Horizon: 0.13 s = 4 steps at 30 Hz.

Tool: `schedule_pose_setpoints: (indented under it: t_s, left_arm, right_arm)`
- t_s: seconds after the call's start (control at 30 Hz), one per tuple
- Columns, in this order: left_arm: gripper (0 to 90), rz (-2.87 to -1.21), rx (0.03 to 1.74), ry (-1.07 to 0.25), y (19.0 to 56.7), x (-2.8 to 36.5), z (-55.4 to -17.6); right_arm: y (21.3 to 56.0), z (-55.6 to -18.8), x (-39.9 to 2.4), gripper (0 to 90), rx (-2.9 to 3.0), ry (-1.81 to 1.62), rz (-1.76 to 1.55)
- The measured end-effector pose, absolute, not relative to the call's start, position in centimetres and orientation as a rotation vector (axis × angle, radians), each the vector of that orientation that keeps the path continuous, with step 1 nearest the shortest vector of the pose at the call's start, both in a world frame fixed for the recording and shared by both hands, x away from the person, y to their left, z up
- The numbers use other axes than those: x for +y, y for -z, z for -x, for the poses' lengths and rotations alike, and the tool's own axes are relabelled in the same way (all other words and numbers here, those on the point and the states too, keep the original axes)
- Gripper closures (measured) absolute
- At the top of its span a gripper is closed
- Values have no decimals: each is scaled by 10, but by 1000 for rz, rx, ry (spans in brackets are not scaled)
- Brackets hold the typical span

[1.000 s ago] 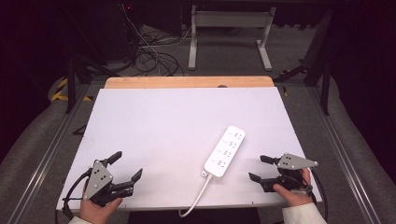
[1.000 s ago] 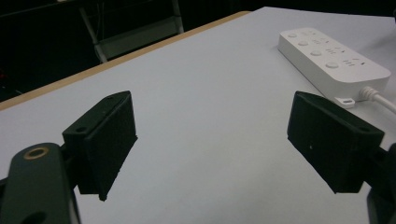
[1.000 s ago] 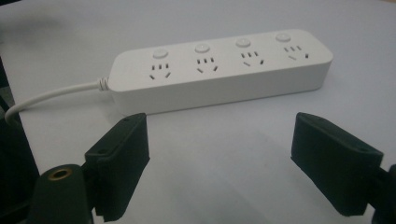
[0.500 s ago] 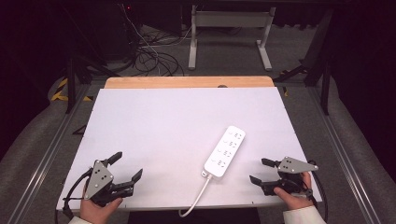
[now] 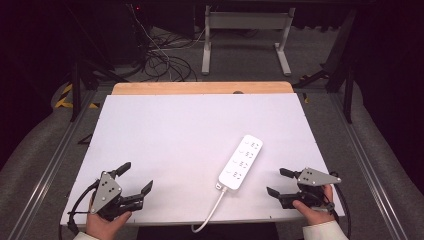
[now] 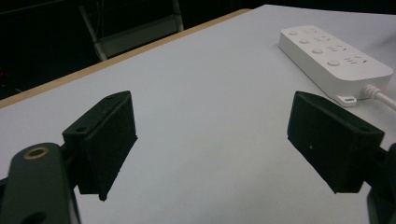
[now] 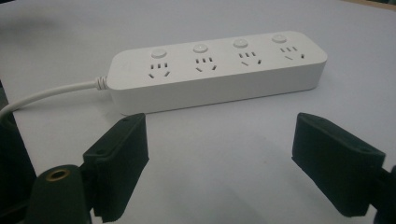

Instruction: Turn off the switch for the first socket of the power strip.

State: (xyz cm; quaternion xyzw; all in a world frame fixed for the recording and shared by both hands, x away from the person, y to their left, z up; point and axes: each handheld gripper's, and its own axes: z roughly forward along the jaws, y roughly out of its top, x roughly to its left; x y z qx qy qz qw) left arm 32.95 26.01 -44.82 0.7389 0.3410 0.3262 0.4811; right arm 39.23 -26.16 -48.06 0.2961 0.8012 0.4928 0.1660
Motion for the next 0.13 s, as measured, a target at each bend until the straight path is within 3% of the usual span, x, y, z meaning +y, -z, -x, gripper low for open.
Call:
schedule_pose_setpoints:
  t_s: [0.13]
  left_arm:
    - [157,-1800,831,-798,448,260,-330]
  right_arm:
    - [481,-393,-261,192,2283,-1401,-842]
